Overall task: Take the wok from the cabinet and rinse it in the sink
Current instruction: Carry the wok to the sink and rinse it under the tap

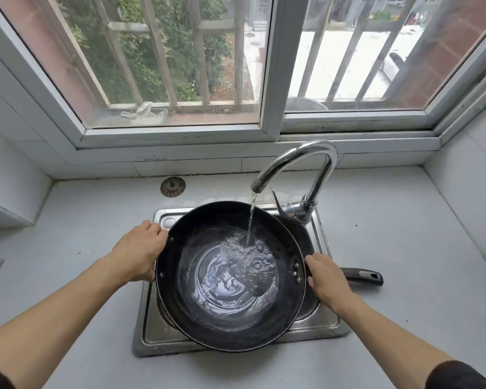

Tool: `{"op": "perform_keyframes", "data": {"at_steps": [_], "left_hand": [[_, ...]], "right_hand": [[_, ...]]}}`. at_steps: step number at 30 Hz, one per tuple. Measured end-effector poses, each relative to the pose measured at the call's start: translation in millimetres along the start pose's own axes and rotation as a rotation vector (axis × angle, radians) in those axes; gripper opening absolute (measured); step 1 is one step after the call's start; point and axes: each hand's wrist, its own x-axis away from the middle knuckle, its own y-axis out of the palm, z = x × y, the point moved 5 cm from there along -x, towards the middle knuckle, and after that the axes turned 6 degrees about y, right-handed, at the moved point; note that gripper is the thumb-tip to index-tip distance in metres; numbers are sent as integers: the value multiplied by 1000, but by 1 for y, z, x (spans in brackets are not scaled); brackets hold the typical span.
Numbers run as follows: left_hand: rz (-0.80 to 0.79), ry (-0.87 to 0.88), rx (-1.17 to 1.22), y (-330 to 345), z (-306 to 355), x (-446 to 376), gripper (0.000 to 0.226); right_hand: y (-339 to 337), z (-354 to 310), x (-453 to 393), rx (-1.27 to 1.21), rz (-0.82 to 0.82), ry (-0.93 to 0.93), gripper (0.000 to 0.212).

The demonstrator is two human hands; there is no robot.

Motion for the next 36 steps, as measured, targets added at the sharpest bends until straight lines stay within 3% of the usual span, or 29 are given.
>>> {"op": "perform_keyframes", "data": {"at_steps": [7,16,22,28,36], "left_hand": [[-25,15,24,3,-1,-1,72],[17,27,108,12,0,6,84],[62,75,30,14,6,0,131],[128,136,-16,18,13,-9,119],[20,158,-27,18,6,-14,133]], "right_hand": [[-3,1,1,-11,12,-33,25],[-1,5,0,-41,55,-27,23],[5,12,-2,-32,20,5,21],[10,12,-4,37,45,19,19],[18,10,-16,40,-17,43,22]]}}
